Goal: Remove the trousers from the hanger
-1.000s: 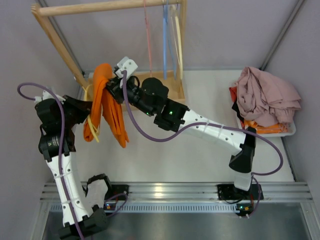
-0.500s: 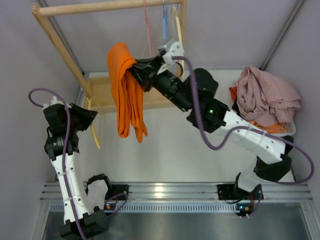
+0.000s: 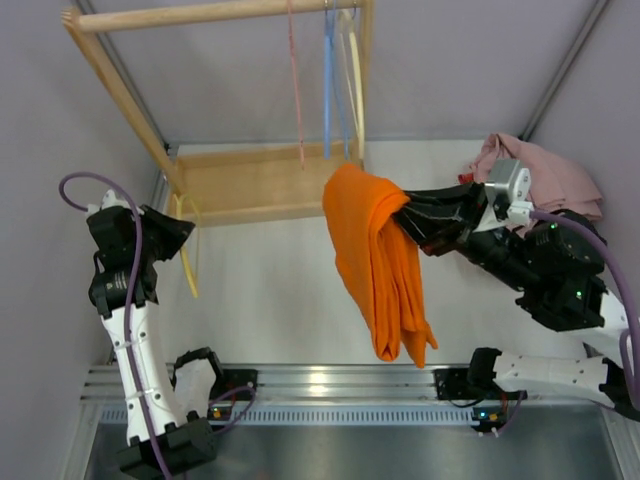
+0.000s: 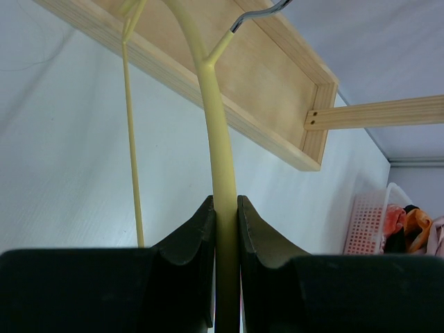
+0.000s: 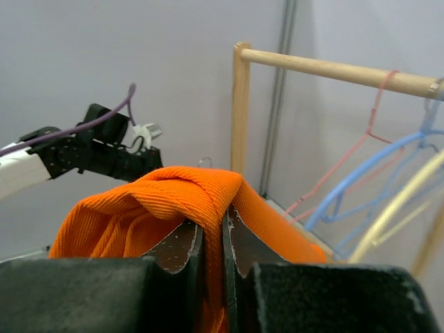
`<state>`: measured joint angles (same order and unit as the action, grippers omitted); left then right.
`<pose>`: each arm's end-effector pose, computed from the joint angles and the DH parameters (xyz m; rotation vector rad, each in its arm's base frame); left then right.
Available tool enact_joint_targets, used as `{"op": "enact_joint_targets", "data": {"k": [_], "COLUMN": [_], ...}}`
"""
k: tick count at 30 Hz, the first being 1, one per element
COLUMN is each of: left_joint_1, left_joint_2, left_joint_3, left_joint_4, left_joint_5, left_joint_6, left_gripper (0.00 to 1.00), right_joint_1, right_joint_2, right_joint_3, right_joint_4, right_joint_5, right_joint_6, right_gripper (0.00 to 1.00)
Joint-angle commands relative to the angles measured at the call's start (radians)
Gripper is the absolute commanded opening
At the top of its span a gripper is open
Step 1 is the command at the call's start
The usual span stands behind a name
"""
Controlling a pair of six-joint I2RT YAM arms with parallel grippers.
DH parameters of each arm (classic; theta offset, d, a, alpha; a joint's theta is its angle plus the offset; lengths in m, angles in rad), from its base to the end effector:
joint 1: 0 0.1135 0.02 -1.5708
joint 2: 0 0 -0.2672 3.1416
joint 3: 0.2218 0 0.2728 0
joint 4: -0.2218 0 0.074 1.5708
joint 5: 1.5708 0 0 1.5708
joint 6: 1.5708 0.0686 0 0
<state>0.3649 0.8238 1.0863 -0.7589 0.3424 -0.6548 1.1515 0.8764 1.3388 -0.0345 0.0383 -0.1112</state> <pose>0.1967 0.0505 0.3705 -0.8232 1.9084 -0.5316 0.0798 0.1726 0.5504 -0.6729 0.9803 0.8989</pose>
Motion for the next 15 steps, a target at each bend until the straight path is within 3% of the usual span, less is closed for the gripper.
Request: {"op": "enact_joint_targets", "data": {"k": [1,6,12,15], "left_joint_1": [0.006,0.006,0.006,0.005], "left_joint_2": [0.014,0.029,0.047,0.054], "left_joint_3": [0.046,0.058,0.075,0.077], "left_joint_4": [0.101,0.128,0.148,0.152], "left_joint_5": [-0.002,-0.017,-0.006,-0.002], "left_joint_6": [0.021,0.009,-0.026,-0.043], "left_gripper": [0.00,0.00,0.00,0.00], "right_joint_1": [-0.106,-0.332,-0.614,-0.728], "right_joint_2": [-0.099,-0.192,-0.255,-0.300], "right_joint_3": [0.036,0.051,0.200,0.209], "right_joint_4": [0.055,-0.033,-0.248,-0.313], "right_joint_5": [0.017,0.026,0.031,0.129], "right_joint_6": [0.043,0.105,0.202,0.191], "right_gripper": [0.00,0.00,0.00,0.00]}}
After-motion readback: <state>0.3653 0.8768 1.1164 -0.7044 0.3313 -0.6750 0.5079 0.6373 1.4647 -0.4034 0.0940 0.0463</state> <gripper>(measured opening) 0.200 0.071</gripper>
